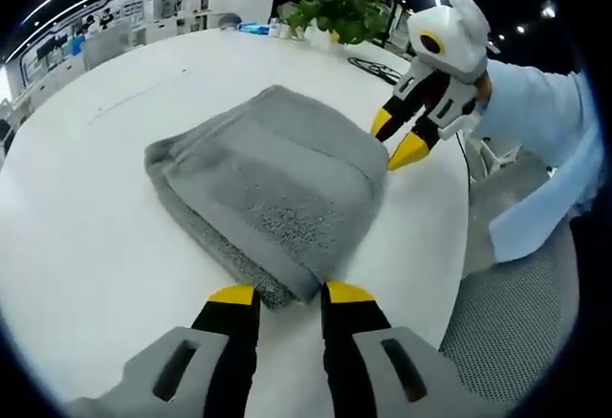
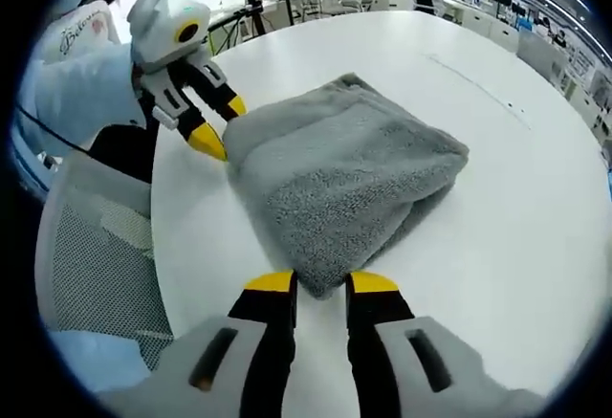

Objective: Fold the towel on the table until its edges align and the towel forms a compact rectangular stack.

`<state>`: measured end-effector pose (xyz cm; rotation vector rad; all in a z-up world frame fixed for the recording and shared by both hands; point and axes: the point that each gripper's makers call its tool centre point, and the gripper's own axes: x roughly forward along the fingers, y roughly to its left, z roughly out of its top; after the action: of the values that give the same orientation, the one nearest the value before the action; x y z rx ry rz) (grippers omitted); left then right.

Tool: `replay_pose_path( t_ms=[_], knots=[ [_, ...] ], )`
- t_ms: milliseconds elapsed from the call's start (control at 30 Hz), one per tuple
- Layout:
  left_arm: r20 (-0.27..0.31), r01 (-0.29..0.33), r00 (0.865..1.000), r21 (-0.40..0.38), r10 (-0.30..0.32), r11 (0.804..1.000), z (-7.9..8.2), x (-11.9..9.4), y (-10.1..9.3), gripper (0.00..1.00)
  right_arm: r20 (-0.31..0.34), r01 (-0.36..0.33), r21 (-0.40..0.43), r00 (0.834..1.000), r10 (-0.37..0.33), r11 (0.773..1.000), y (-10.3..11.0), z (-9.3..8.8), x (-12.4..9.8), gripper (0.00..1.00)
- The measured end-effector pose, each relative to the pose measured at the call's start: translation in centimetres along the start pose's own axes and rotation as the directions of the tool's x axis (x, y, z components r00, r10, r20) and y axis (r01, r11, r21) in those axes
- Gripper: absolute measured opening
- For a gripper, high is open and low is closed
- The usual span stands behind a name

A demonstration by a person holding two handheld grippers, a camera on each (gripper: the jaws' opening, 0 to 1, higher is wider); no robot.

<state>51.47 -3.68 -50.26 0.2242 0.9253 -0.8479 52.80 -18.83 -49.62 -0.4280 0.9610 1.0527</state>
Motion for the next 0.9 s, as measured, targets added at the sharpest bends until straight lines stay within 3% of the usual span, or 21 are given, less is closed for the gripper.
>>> replay_pose_path(
  t_ms=[367,600,900],
  knots=[
    [0.061,-0.012,0.998,-0.042,0.014,0.999,0.4,-0.2,0.1,0.09,0.062,0.040,0.018,0.997,-0.041,0.999,0.3,-0.1,0.3,0.05],
    [0.069,-0.010,0.998,-0.037,0.012,0.999,0.5,-0.1,0.1,0.08,0.082,0.045,0.040,0.996,-0.048,0.998,0.0,0.0,0.5,0.04],
    [0.076,-0.020,0.997,-0.053,0.024,0.998,1.4,0.1,2.4,0.08,0.101,0.064,0.049,0.993,-0.069,0.997,-1.2,1.6,1.0,0.04]
  ],
)
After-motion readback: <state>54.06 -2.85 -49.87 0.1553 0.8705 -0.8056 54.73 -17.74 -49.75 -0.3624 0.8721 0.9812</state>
